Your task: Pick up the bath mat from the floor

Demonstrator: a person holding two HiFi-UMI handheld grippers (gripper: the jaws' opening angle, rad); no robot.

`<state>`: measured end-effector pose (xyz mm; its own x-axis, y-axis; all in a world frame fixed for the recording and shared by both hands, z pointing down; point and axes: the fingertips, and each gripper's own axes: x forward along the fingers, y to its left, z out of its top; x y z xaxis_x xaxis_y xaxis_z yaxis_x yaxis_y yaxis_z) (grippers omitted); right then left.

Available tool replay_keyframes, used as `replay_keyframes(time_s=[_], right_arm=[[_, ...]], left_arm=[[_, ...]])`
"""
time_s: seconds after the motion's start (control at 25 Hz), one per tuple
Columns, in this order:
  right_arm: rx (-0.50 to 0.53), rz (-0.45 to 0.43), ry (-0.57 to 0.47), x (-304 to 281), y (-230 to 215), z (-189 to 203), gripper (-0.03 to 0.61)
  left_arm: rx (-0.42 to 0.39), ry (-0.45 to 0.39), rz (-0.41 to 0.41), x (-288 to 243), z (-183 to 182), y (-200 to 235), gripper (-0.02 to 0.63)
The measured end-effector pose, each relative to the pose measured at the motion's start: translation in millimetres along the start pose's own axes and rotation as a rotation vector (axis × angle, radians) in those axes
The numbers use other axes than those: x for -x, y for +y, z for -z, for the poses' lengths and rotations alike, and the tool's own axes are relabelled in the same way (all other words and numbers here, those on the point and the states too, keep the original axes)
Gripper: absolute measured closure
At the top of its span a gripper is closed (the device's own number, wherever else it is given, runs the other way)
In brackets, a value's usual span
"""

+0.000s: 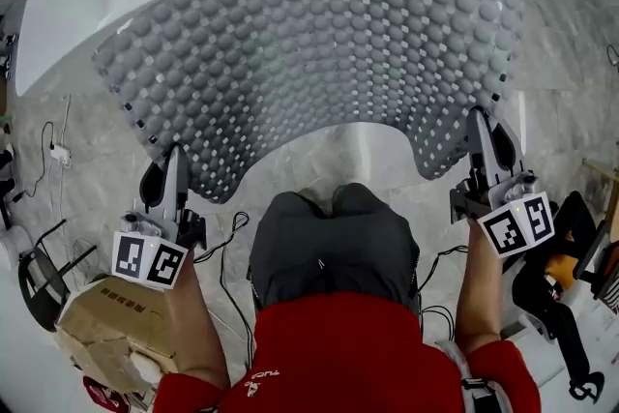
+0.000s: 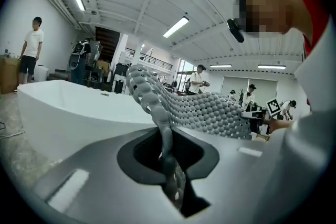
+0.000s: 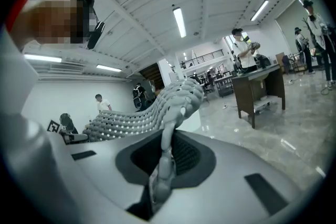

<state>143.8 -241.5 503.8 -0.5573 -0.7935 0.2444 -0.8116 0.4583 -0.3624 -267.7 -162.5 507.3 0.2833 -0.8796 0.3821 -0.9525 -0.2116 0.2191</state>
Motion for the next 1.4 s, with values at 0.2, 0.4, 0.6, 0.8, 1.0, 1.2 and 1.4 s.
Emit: replay_keyframes(time_s=[0.2, 0.4, 0.6, 0.8, 1.0, 1.2, 1.4], right_arm=[[0.014, 0.001, -0.007, 4, 5, -1, 0.545], [-0.007, -0.01, 0.004, 5, 6, -5, 0.545], [-0.031, -0.037, -0.019, 2, 6, -4, 0.543], [-0.056, -0.061, -0.03, 4, 5, -3, 0.545], [-0.039, -0.084, -0.077, 16, 24, -35, 0.545], [-0.038, -0.087, -0.118, 24, 33, -34, 0.545], [-0.019, -0.08, -0.139, 48, 52, -45, 0.545]], left_arm=[[-0.002, -0.022, 0.016, -1, 4, 4, 0.566], [0.018, -0.011, 0.012, 1, 0, 2, 0.566], [0.031, -0.024, 0.019, -1, 0, 2, 0.566], [0.017, -0.025, 0.027, 2, -2, -2, 0.568], [-0.001, -0.067, 0.02, 18, -34, -5, 0.568], [-0.024, -0.088, 0.022, 30, -39, -1, 0.568], [-0.005, -0.119, 0.041, 54, -40, -6, 0.568]])
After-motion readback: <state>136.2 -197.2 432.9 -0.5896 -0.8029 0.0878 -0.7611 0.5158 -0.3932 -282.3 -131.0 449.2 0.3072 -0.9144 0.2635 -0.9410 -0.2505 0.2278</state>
